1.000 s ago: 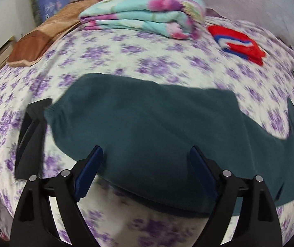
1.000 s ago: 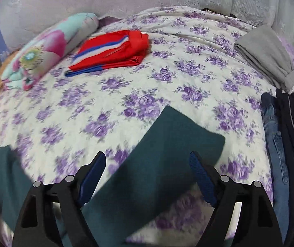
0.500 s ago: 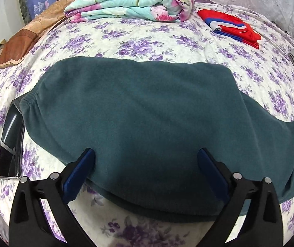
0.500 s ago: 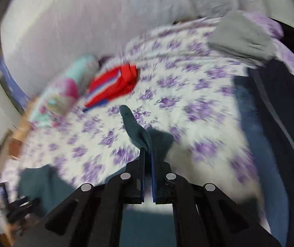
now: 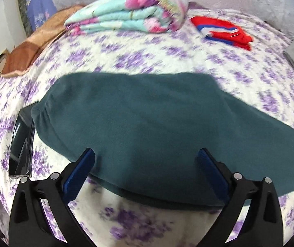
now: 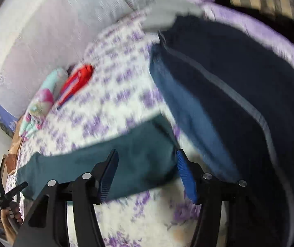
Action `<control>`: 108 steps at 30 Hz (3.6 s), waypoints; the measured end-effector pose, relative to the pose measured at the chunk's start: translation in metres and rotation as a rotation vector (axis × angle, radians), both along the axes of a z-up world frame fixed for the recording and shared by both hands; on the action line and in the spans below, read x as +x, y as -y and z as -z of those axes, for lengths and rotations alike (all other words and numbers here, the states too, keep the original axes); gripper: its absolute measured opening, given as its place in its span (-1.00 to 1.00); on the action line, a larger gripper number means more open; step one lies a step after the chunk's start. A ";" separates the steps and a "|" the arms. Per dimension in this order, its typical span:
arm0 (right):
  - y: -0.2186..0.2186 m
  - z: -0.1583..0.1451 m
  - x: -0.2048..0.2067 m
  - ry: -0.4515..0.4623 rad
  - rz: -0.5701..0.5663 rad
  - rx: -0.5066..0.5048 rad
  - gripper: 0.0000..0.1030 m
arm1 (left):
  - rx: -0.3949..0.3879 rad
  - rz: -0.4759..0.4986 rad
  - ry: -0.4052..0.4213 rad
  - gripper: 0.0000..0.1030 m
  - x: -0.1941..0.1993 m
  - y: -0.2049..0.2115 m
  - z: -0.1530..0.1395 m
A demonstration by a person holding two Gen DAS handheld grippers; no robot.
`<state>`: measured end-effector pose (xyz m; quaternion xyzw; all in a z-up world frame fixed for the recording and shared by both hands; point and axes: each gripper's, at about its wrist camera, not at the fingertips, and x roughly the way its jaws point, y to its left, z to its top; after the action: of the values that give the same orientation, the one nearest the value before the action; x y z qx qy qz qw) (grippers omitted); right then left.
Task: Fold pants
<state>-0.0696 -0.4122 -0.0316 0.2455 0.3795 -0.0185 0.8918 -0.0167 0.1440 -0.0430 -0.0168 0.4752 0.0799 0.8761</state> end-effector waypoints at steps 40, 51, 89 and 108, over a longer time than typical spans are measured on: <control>-0.066 -0.009 0.056 -0.006 -0.217 -0.294 0.19 | -0.023 0.172 -0.008 0.91 0.017 0.063 0.000; -0.129 -0.019 0.098 -0.007 -0.389 -0.279 0.16 | -0.043 0.036 -0.019 0.91 0.027 0.001 0.005; -0.224 -0.010 0.132 -0.048 -0.588 -0.294 0.10 | -0.013 0.025 0.031 0.92 0.016 -0.025 0.004; -0.015 0.027 -0.032 -0.133 -0.001 -0.073 0.20 | -0.011 0.128 0.068 0.90 0.018 0.028 0.003</control>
<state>-0.1015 -0.3972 -0.0584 0.2108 0.4370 -0.0483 0.8731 0.0011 0.1160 -0.0457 0.0060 0.4458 0.0202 0.8949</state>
